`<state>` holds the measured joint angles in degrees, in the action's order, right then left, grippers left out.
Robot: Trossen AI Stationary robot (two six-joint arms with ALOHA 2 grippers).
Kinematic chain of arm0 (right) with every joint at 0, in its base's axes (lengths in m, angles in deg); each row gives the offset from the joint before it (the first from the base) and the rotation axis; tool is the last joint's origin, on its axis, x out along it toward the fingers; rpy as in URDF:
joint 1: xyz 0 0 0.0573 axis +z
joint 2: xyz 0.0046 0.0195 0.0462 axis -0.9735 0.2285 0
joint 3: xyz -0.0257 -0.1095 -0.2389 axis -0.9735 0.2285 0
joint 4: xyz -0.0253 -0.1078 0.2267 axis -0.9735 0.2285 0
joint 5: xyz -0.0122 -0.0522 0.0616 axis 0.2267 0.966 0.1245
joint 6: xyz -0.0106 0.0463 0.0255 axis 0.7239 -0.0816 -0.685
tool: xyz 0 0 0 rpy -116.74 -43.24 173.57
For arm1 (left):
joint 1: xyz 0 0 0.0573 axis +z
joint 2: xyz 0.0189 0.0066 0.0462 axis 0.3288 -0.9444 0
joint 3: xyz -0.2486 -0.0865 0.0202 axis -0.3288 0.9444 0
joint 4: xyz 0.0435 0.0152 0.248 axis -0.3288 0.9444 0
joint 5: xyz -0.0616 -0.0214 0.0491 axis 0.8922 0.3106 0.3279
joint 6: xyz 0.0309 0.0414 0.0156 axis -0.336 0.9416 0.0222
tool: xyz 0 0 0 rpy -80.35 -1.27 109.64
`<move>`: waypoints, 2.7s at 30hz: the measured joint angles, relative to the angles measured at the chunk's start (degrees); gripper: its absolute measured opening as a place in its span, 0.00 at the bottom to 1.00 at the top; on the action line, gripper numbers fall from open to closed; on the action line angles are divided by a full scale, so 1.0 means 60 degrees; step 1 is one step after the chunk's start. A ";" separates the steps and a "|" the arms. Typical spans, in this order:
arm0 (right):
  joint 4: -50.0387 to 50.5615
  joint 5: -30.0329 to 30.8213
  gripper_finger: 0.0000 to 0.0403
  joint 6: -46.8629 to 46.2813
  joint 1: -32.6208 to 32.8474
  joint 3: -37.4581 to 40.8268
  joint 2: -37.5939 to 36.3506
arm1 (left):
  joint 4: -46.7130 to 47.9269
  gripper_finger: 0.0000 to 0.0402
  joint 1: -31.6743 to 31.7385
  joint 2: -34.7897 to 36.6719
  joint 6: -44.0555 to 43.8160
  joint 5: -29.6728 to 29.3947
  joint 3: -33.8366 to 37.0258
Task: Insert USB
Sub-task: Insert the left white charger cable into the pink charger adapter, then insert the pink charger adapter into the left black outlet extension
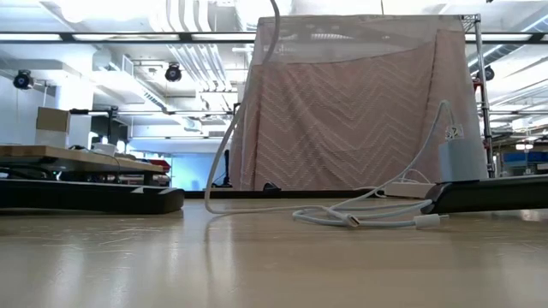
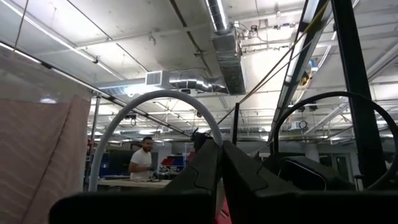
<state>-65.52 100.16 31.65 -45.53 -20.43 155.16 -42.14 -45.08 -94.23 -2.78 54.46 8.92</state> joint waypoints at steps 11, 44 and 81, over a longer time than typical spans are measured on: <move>0.0095 0.0029 0.35 -0.0043 0.0018 0.0000 0.0000 | 0.0259 0.00 -0.0092 0.0022 -0.0064 -0.0222 0.0004; 0.0301 -0.0011 0.35 -0.0422 0.0062 0.0022 -0.0073 | 0.1853 0.00 -0.0066 0.0051 -0.0171 -0.0761 -0.0002; 0.5553 -0.2257 0.35 -0.5822 0.0226 -0.0018 -0.1831 | 1.0232 0.61 -0.0893 0.1872 -0.1276 -0.0200 0.0027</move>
<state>-32.20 86.62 -3.28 -44.17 -20.54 144.17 19.26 -50.44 -83.00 -10.43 53.26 9.08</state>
